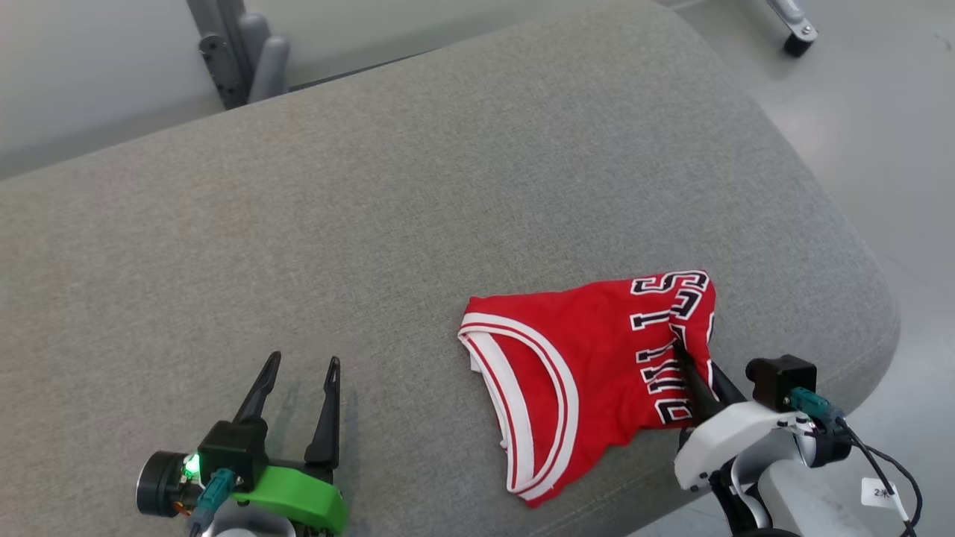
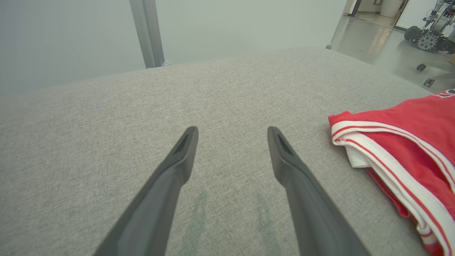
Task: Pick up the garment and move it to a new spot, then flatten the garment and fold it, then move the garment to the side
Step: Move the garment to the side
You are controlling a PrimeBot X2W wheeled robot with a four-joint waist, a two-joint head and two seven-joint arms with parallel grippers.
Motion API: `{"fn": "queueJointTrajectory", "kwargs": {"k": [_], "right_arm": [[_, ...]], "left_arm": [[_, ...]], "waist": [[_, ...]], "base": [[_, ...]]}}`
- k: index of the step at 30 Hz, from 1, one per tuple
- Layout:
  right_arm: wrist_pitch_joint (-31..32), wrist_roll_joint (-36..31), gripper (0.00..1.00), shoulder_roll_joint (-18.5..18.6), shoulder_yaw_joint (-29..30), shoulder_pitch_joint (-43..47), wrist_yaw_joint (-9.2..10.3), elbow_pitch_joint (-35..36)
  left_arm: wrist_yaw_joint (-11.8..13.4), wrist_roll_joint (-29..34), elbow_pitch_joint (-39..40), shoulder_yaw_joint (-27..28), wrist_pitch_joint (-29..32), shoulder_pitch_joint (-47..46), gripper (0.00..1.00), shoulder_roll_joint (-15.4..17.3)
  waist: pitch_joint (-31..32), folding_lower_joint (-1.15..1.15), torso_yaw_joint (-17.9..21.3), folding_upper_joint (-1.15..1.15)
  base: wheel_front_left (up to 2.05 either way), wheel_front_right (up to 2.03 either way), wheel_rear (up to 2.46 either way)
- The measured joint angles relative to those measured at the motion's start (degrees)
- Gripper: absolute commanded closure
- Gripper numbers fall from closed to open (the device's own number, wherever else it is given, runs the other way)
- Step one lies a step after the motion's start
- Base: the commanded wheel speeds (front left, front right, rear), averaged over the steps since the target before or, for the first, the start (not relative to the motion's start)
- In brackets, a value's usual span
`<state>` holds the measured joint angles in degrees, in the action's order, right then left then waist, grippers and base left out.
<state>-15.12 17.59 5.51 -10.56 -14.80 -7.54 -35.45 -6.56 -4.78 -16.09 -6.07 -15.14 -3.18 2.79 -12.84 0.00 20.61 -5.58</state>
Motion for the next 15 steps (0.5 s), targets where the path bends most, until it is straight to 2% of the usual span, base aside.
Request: {"fn": "queueJointTrajectory", "kwargs": {"k": [8,15], "right_arm": [[0.0,-0.1,1.0,1.4,-1.3,-7.9,0.0,2.2],[0.1,-2.1,1.0,6.5,0.3,-21.1,0.0,-1.1]], "left_arm": [[-0.6,2.3,1.2,-1.4,0.0,-4.9,0.0,0.5],[-0.7,3.4,3.0,-2.1,0.0,-9.4,0.0,2.2]], "waist": [[-5.2,0.0,2.1,0.0],[-9.6,0.0,-1.4,0.0]], "base": [[0.0,0.0,0.0],[0.0,0.0,0.0]]}}
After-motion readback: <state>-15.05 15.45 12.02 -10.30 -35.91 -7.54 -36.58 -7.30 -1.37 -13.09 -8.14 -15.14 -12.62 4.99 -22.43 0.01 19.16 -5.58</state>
